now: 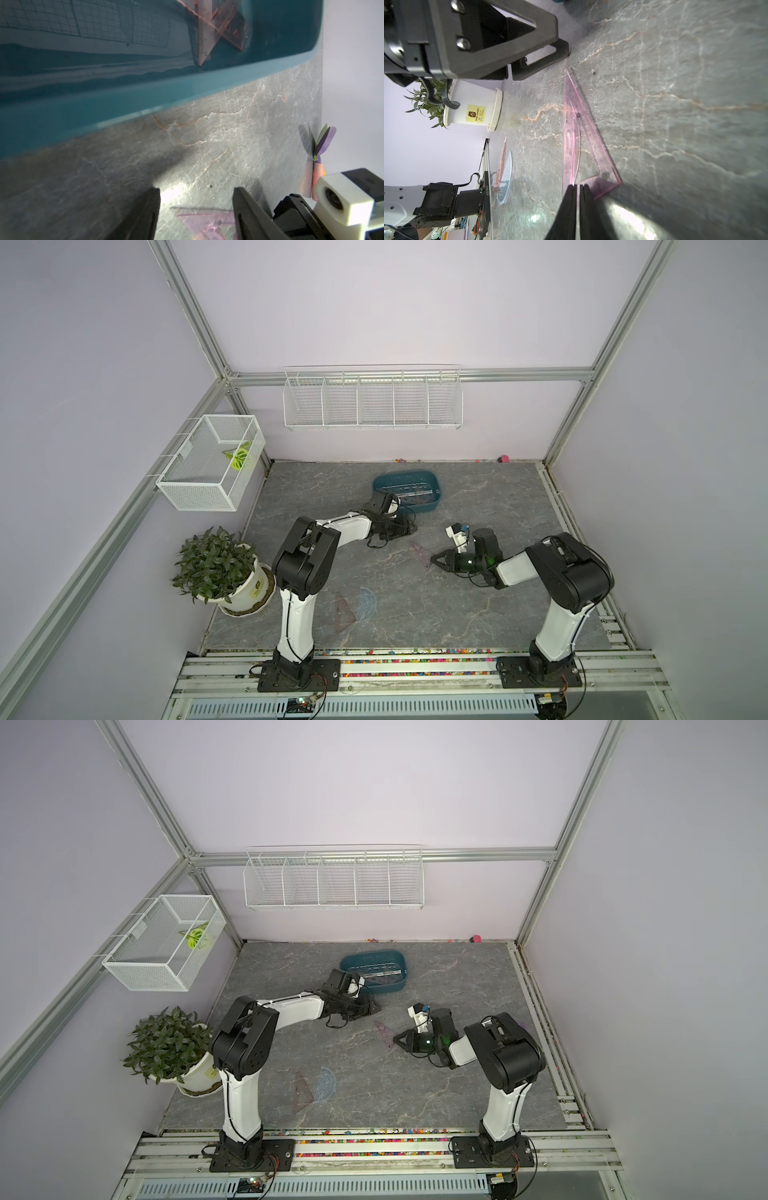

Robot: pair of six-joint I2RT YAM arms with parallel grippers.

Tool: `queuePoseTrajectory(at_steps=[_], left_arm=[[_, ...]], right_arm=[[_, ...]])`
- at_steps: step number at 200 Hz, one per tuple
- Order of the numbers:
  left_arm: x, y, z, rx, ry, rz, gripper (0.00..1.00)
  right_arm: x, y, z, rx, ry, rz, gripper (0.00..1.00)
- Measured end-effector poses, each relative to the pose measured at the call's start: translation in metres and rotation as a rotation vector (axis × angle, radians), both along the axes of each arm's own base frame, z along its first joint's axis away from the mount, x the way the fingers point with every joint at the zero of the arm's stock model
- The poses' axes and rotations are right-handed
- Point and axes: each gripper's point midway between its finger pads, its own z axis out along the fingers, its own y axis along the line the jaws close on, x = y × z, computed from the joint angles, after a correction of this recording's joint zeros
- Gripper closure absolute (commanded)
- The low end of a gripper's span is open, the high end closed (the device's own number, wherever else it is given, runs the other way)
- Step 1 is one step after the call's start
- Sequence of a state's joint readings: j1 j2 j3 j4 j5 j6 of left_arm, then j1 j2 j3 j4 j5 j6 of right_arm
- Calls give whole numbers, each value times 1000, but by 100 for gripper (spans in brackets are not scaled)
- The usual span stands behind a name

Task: Put the scattered rulers into the storage box
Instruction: Adjust the ruler at the center of the board.

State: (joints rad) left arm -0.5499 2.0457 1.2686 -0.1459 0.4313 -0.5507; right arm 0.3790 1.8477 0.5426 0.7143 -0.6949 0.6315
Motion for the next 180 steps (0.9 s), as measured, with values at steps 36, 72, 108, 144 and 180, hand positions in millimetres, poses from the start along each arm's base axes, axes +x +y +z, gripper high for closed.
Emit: queuePoseTrajectory(at_steps=[36, 72, 108, 144, 180], left_arm=[[-2, 0, -1, 15, -14, -26, 38], [-9, -8, -1, 37, -22, -64, 38], [-18, -15, -2, 39, -22, -101, 37], [-20, -15, -2, 35, -21, -110, 38], [-27, -17, -2, 17, -4, -127, 39]], right_arm=[[0, 0, 0, 3, 2, -1, 87], [1, 0, 0, 7, 7, -7, 87], [2, 0, 1, 12, 11, -15, 87], [4, 0, 1, 15, 8, -23, 87], [5, 0, 1, 18, 1, -24, 87]])
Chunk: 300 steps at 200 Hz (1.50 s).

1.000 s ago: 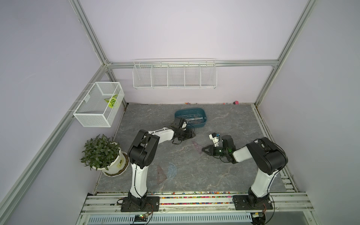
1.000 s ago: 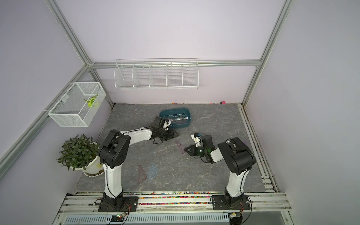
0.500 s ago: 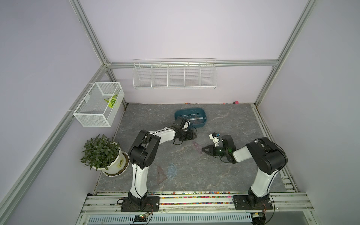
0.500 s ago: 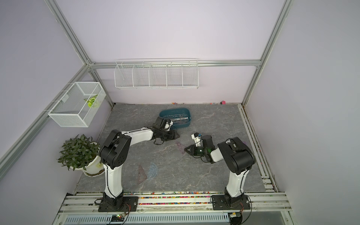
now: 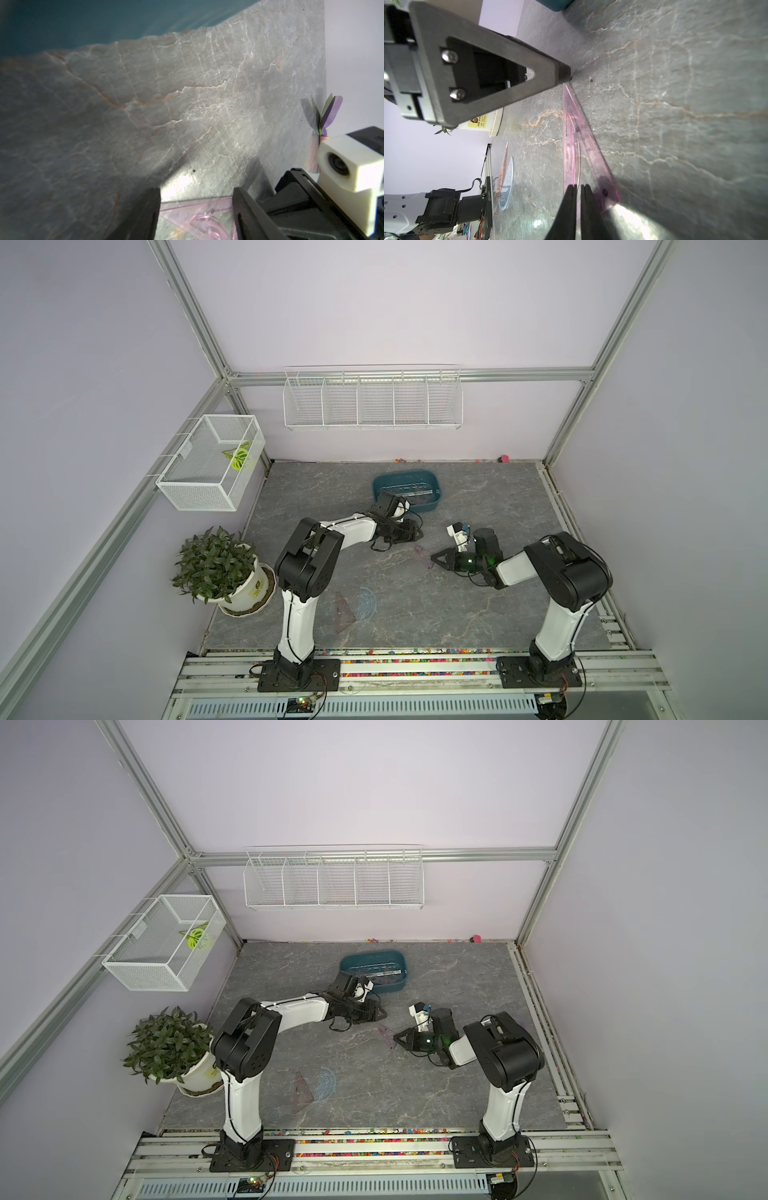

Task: Put the scattered rulers into the storage box
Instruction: Adjust the ruler at the center of the board.

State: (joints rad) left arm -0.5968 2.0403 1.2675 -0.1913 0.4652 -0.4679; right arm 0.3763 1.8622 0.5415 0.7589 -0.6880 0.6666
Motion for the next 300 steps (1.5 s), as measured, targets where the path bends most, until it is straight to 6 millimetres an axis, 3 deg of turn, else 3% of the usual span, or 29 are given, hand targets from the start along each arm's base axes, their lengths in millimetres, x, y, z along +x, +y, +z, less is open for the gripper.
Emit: queuePoseTrajectory(at_steps=[169, 194, 300], left_arm=[[-53, 14, 0, -35, 102, -62, 45], [-58, 15, 0, -33, 118, -68, 47], [-77, 10, -2, 108, 52, -117, 48]], right_arm=[[1, 0, 1, -36, 27, -8, 86], [-4, -3, 4, -91, 52, -9, 78], [-31, -15, 13, -318, 53, 11, 69]])
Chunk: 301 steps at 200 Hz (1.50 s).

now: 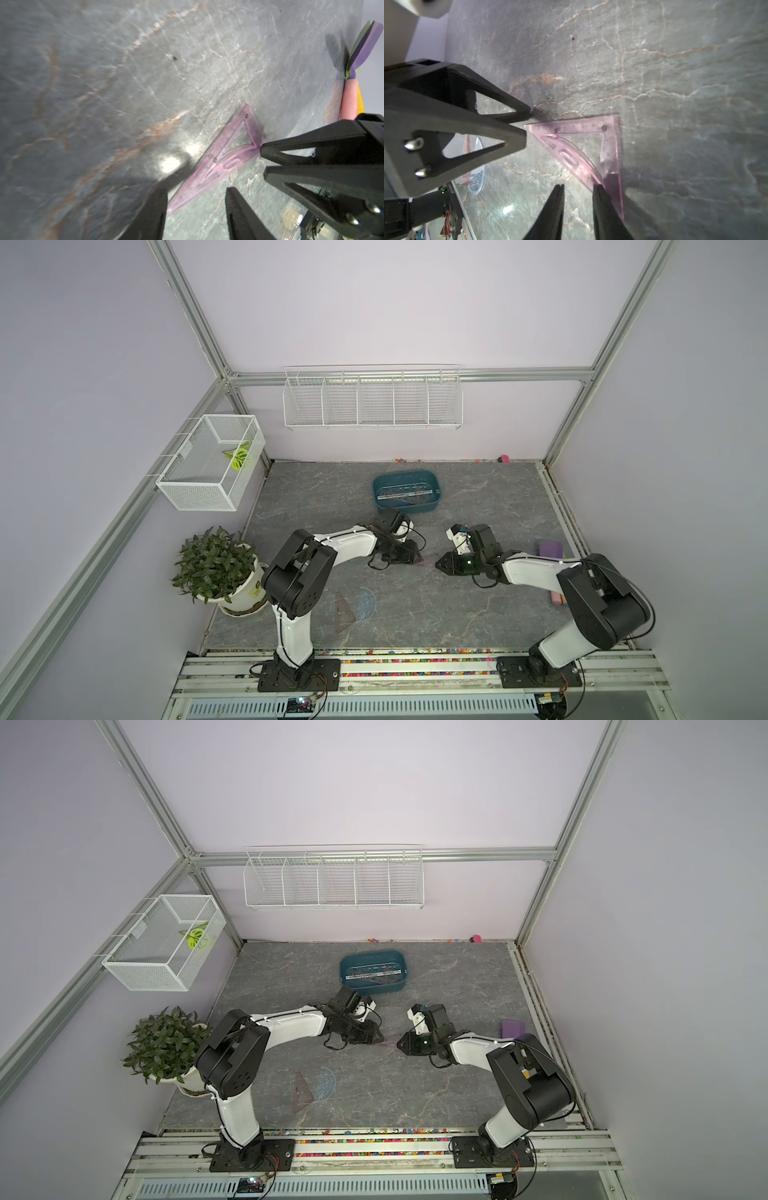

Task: Put the scattered rulers into the storage box
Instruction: Adjust the ruler at the center of the board.

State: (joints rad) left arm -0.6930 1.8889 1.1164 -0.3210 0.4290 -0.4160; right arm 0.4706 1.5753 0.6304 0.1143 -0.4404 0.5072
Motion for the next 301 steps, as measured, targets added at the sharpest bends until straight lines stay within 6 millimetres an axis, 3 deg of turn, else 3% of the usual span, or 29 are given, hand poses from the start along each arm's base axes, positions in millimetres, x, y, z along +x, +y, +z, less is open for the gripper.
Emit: queuePoseTrajectory(at_steps=[53, 146, 190, 226, 301], left_arm=[[-2, -2, 0, 4, -5, -13, 45], [-1, -5, 0, 17, 2, -8, 41], [13, -13, -2, 25, 20, 22, 52], [22, -13, -4, 80, 6, 61, 58], [30, -17, -10, 282, -104, 102, 62]], right_arm=[[1, 7, -12, 47, -33, 18, 73], [22, 22, -10, 150, -83, 28, 73], [34, 30, -9, 196, -61, 19, 71], [39, 23, -8, 217, -40, -7, 71], [35, -11, -7, 225, 6, -80, 71]])
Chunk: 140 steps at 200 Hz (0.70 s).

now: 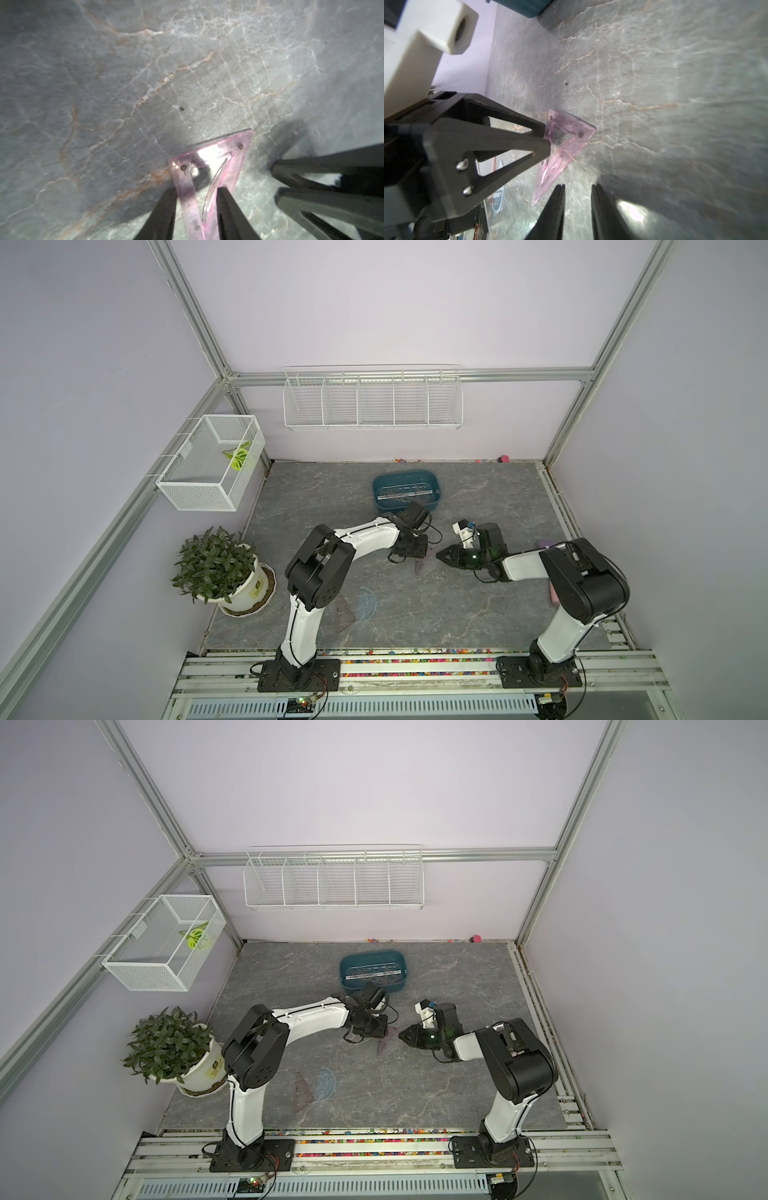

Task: Put the scattered rulers into the storage box
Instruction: Adjust the ruler at the center of the board.

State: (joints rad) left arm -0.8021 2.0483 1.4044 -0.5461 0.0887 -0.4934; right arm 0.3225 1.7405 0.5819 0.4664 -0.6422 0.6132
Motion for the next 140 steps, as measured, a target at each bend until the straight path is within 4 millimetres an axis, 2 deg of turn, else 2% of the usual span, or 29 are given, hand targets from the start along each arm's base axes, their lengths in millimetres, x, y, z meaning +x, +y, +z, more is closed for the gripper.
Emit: queuePoseTrajectory(at_steps=[21, 62, 94, 140], left_arm=[[-3, -2, -6, 78, -41, -6, 63], [-2, 3, -9, 167, -111, -2, 74], [-1, 6, -10, 193, -129, -1, 81], [0, 6, -10, 204, -140, -13, 97]], right_arm=[[-1, -10, 0, 8, 14, -18, 72], [-6, -25, 1, 3, 41, -55, 72], [-10, -28, 2, -2, 57, -62, 72], [-14, -30, 6, -4, 56, -64, 72]])
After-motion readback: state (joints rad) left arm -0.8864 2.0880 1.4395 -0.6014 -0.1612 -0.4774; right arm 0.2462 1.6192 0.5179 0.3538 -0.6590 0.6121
